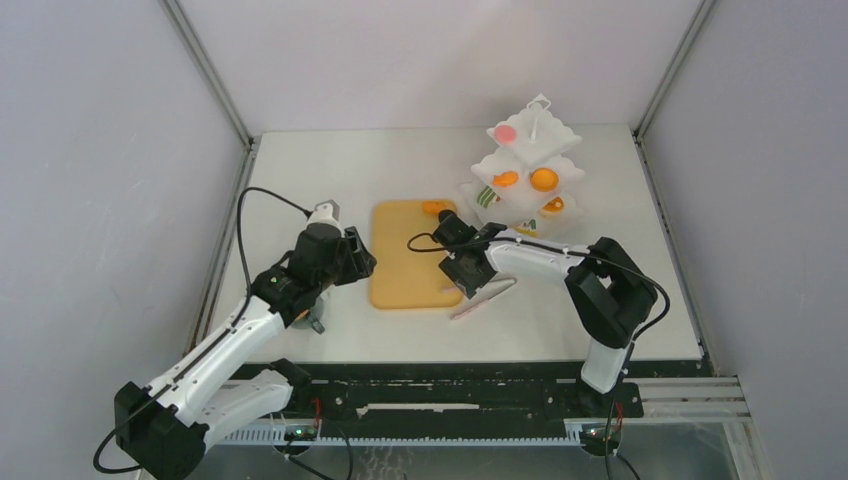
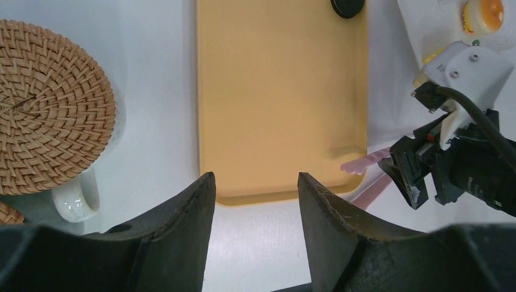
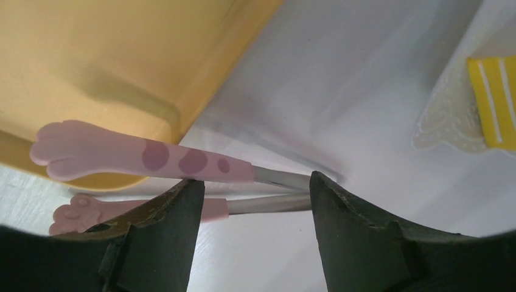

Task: Serve the afternoon tea
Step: Pick up the clamp from the center of the board.

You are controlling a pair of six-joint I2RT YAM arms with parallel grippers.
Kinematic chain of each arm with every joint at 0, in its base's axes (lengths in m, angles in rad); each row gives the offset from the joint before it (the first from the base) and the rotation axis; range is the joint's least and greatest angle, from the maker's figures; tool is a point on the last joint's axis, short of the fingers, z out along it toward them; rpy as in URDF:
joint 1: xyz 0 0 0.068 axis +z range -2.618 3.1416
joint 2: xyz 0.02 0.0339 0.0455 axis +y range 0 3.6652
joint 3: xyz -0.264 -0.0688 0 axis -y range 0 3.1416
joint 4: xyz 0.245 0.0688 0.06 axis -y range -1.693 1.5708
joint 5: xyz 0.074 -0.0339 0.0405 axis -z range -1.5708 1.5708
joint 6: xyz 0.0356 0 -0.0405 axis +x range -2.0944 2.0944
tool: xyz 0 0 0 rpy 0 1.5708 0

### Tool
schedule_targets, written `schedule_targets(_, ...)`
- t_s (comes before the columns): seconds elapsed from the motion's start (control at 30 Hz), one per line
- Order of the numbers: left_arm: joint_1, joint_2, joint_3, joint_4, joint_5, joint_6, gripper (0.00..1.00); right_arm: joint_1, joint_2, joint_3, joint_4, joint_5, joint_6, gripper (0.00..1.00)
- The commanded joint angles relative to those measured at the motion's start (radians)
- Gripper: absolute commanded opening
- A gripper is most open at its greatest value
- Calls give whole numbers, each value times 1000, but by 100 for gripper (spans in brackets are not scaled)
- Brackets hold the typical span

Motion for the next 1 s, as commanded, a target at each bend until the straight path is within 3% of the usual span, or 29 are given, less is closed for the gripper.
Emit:
schedule_targets(0.0,5,-8,45,23,-25,-11,58,-25,23,44,77,-33,-71,72)
schedule_targets(0.5,13,-35,18,7,-34,-33,58,-75,95,80,136,-109,-123,65)
schedule_targets(0.6,13,-38,13,6,-32,-43,58,-77,96,79,124,-122,-117,59)
schedule_targets(0.83,13,-54,12,-3,-37,-46,58,-76,79,78,81,-128,-86,33)
schedule_targets(0.97,13,-62,16,-9,-42,-42,58,-73,48,68,56,-125,-59,24)
